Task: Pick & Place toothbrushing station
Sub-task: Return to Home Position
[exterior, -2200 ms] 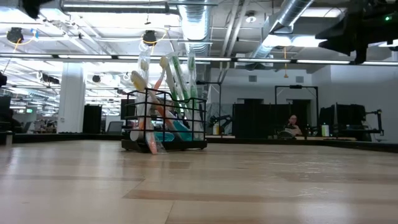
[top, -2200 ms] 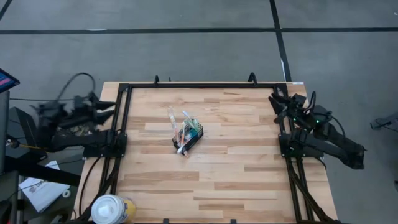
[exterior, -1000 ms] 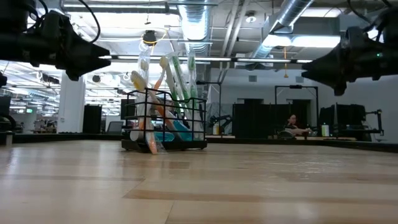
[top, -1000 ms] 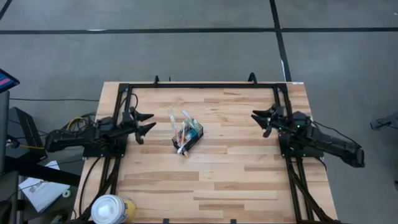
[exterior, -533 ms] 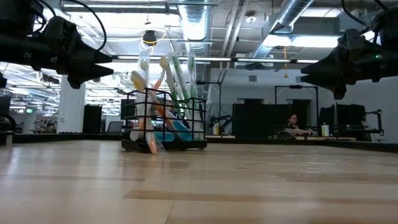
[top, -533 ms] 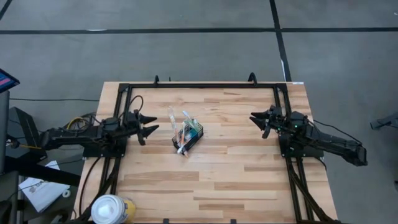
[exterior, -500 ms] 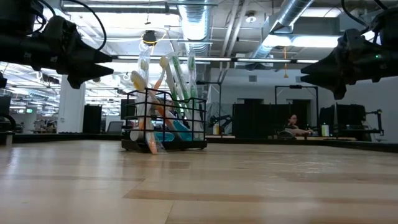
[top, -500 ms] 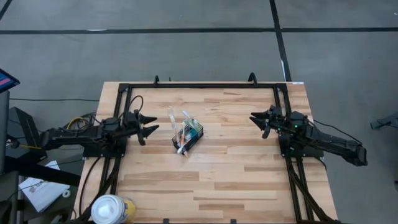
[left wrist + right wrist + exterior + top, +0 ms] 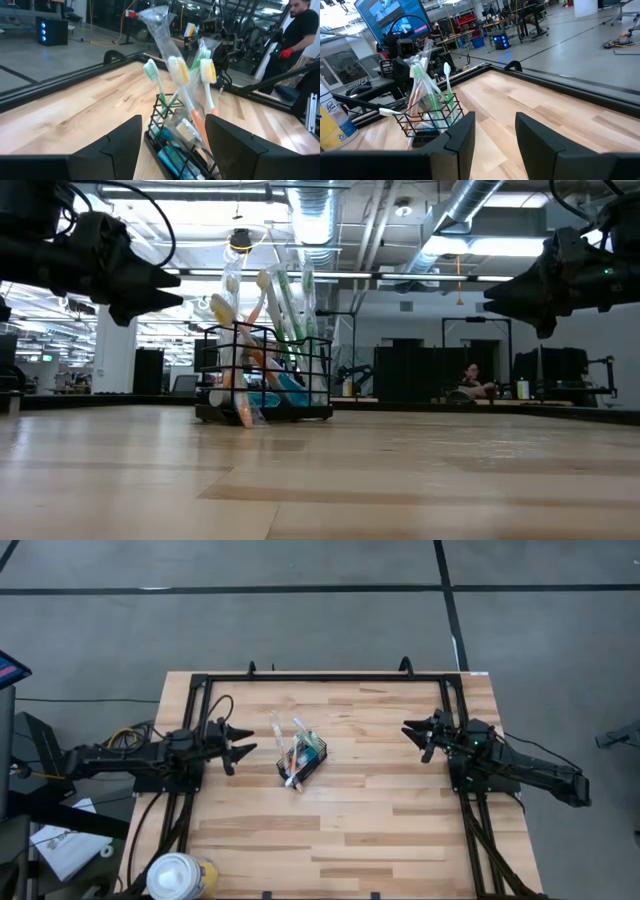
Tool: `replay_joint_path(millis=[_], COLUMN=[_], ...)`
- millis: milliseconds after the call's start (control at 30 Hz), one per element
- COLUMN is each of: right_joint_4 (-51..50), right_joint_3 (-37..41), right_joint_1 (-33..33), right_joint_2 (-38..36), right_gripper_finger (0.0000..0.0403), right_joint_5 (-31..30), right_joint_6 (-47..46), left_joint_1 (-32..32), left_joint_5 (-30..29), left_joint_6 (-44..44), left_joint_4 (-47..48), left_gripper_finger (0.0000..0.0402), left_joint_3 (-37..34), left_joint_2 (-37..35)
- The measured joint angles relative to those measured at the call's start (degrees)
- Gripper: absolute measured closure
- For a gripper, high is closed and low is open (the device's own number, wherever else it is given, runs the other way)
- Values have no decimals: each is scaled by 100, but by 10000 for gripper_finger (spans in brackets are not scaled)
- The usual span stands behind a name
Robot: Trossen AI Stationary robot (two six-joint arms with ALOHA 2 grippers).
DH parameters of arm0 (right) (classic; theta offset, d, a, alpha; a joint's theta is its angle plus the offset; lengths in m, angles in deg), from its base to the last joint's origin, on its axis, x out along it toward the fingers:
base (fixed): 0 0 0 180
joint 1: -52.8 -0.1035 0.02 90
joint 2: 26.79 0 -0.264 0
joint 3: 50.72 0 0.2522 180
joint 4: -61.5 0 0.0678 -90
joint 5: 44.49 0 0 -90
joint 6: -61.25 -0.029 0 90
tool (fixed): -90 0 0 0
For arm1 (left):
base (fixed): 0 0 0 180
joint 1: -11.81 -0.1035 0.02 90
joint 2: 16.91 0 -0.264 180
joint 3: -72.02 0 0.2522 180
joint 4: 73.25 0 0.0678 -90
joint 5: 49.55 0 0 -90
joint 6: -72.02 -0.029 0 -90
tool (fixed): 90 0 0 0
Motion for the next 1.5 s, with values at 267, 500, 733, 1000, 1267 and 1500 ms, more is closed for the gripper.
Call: replay_joint_path(millis=[267, 500, 733, 1000, 1267, 1500], right_joint_4=[0, 0, 0, 0, 0, 0], right_joint_3=[0, 2, 2, 4, 4, 4], right_joint_1=[0, 0, 0, 0, 0, 0], right_joint_2=[2, 2, 2, 2, 2, 2], right_gripper_finger=[272, 272, 272, 272, 272, 272], right_joint_5=[-2, -2, -2, -4, -4, -4], right_joint_6=[0, 0, 0, 2, 2, 0], left_joint_1=[0, 0, 0, 0, 0, 0], left_joint_5=[-2, -2, -2, -4, -3, -4], left_joint_6=[-7, -7, -7, -7, -7, -7], left_joint_4=[-5, -11, -11, -33, -56, -75], left_gripper_finger=[188, 186, 186, 187, 187, 186], left_joint_3=[-2, -2, -2, -2, -2, -2], left_joint_2=[222, 277, 279, 279, 279, 279])
